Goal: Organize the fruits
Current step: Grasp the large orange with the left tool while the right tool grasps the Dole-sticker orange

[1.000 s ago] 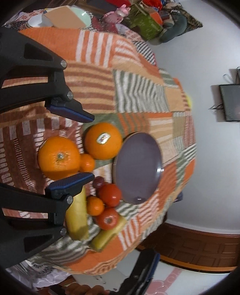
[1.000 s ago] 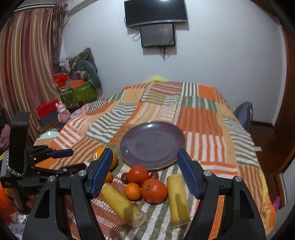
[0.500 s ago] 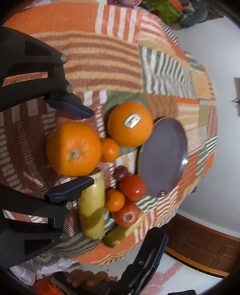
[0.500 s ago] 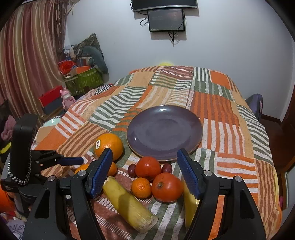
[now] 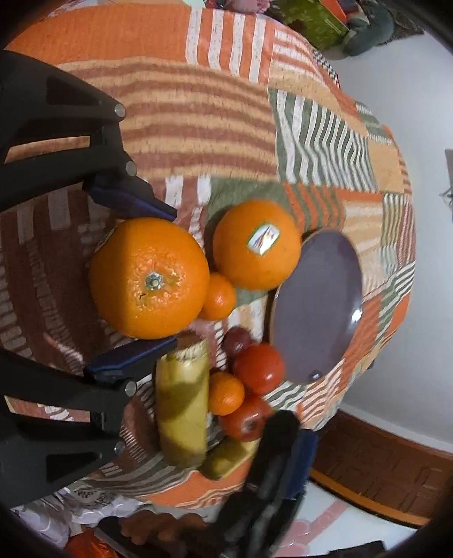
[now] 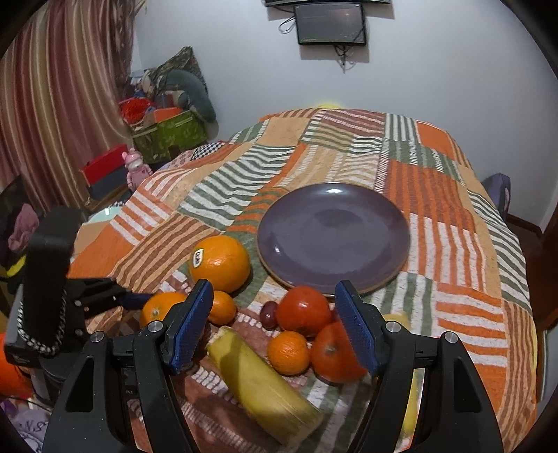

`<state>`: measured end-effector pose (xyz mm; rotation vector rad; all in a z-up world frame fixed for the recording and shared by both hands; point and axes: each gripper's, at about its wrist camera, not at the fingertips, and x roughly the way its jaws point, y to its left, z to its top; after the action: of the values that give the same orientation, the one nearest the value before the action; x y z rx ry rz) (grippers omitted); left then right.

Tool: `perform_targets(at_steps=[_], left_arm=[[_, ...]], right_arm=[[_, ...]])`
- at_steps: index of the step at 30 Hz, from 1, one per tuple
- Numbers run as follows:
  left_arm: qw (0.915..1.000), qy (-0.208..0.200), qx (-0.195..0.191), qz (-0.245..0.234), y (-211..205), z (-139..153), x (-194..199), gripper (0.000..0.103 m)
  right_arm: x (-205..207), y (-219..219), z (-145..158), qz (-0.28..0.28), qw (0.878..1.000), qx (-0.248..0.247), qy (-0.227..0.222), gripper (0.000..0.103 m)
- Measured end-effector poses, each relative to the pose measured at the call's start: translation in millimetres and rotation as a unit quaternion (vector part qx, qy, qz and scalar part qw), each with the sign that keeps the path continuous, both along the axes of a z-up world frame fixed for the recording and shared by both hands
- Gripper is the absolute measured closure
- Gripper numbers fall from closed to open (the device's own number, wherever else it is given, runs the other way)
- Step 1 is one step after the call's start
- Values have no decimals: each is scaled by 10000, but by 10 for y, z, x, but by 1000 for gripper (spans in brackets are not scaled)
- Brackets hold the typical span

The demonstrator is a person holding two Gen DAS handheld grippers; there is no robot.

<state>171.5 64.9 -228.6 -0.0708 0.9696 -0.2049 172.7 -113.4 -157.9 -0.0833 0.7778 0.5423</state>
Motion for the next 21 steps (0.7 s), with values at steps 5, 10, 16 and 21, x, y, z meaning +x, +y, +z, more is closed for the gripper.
perform_targets(at_steps=[5, 10, 16, 21], left_arm=[[9989, -292, 12, 365, 308, 205, -18, 38], [9958, -544, 21, 738, 647, 371, -49, 38], [9931, -693, 30, 945, 941, 422, -76, 38], [9925, -692, -9, 1013, 1086, 386, -65, 38]], right_arm=[[74, 219, -53, 220, 9997, -48, 84, 34], [177, 461, -130, 418, 9988, -58, 239, 34], [309, 738, -270, 559, 9971, -186, 474, 34], [409, 931, -392, 645, 9950, -409, 640, 34]])
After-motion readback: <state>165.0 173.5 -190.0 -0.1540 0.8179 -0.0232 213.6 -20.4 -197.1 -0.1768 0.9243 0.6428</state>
